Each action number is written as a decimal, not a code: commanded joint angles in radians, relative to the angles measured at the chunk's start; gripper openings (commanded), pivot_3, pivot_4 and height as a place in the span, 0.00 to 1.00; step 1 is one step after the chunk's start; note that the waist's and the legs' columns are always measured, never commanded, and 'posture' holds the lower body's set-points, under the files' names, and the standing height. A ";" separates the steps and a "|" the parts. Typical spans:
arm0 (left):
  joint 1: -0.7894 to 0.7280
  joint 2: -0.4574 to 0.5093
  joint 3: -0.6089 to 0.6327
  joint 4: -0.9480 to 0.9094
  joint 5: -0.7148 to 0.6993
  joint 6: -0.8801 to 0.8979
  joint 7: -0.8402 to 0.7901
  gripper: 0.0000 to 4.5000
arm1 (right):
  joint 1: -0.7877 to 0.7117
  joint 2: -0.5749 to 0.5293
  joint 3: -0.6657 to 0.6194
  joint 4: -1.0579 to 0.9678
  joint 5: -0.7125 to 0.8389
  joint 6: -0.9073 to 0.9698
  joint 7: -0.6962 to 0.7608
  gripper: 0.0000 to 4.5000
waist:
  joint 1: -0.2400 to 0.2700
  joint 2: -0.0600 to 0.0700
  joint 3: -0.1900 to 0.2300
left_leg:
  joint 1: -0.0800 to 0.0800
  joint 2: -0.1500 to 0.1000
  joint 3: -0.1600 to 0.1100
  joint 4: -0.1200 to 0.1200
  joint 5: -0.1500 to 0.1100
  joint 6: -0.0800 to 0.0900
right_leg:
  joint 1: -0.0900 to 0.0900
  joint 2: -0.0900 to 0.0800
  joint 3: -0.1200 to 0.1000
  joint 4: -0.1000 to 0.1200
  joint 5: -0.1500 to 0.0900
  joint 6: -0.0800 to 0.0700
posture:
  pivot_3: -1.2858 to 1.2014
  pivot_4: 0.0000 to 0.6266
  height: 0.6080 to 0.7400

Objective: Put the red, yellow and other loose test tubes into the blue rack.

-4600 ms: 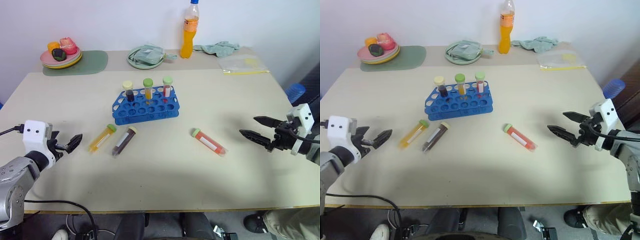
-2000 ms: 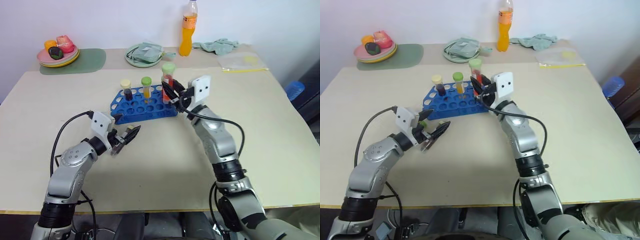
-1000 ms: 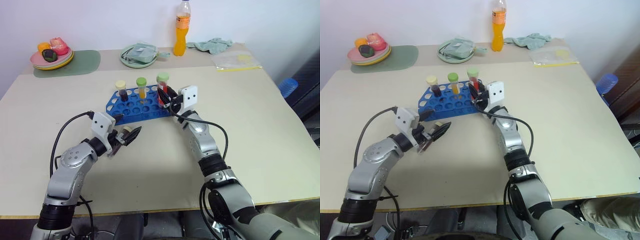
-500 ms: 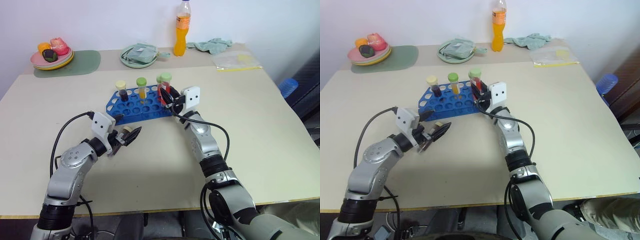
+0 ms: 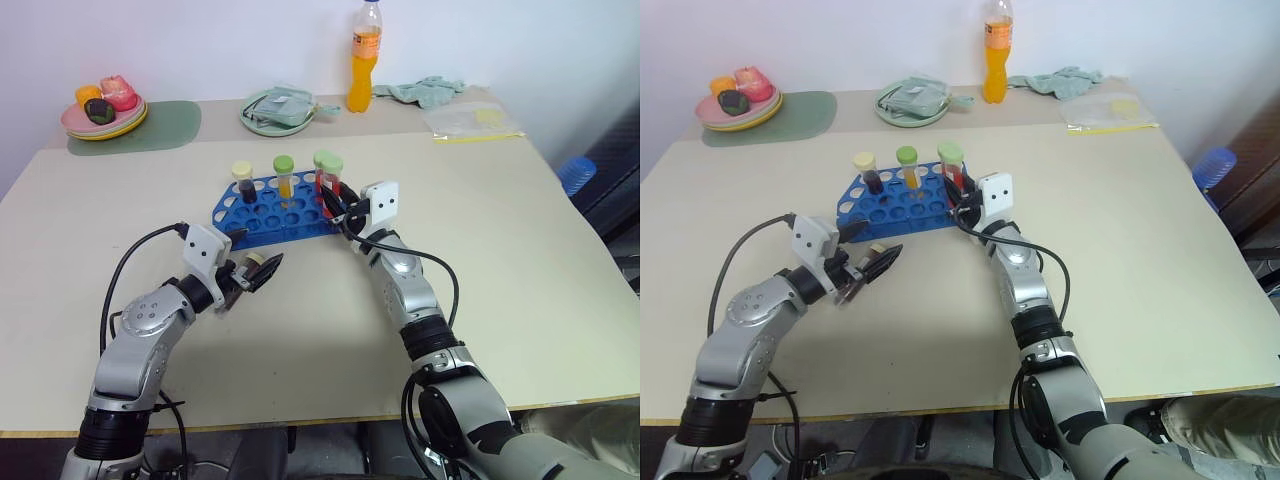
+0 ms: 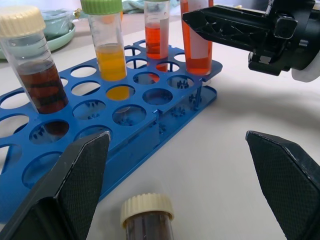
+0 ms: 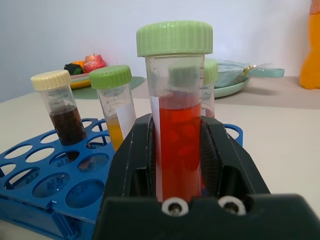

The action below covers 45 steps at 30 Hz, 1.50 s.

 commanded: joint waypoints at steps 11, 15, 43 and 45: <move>-0.009 0.026 0.019 -0.087 0.014 0.054 0.049 1.00 | -0.019 0.009 -0.022 -0.129 0.050 -0.029 0.021 0.92 | 0.000 0.000 0.000 | 0.000 0.000 0.000 0.000 0.000 0.000 | 0.000 0.000 0.000 0.000 0.000 0.000 | 0.52 0.24 1.00; -0.037 0.071 0.030 -0.168 -0.010 0.200 0.079 1.00 | 0.018 -0.040 -0.035 -0.289 0.085 0.053 0.040 0.92 | 0.000 0.000 0.000 | 0.000 0.000 0.000 0.000 0.000 0.000 | 0.000 0.000 0.000 0.000 0.000 0.000 | 0.52 0.24 1.00; -0.705 0.554 -0.405 0.305 -0.129 1.146 -0.053 1.00 | 0.350 -0.605 0.141 -0.970 0.283 0.578 0.588 0.92 | 0.005 -0.001 0.001 | 0.000 0.000 0.000 0.003 -0.003 0.006 | 0.001 0.001 0.000 0.003 -0.001 0.000 | 0.52 0.24 1.00; -0.723 0.540 -0.437 0.340 -0.117 1.132 -0.074 1.00 | 0.355 -0.603 0.137 -0.976 0.281 0.579 0.577 0.92 | 0.005 -0.001 0.001 | 0.000 0.000 0.000 0.002 -0.003 0.006 | 0.000 0.001 0.000 0.003 -0.001 0.000 | 0.52 0.24 1.00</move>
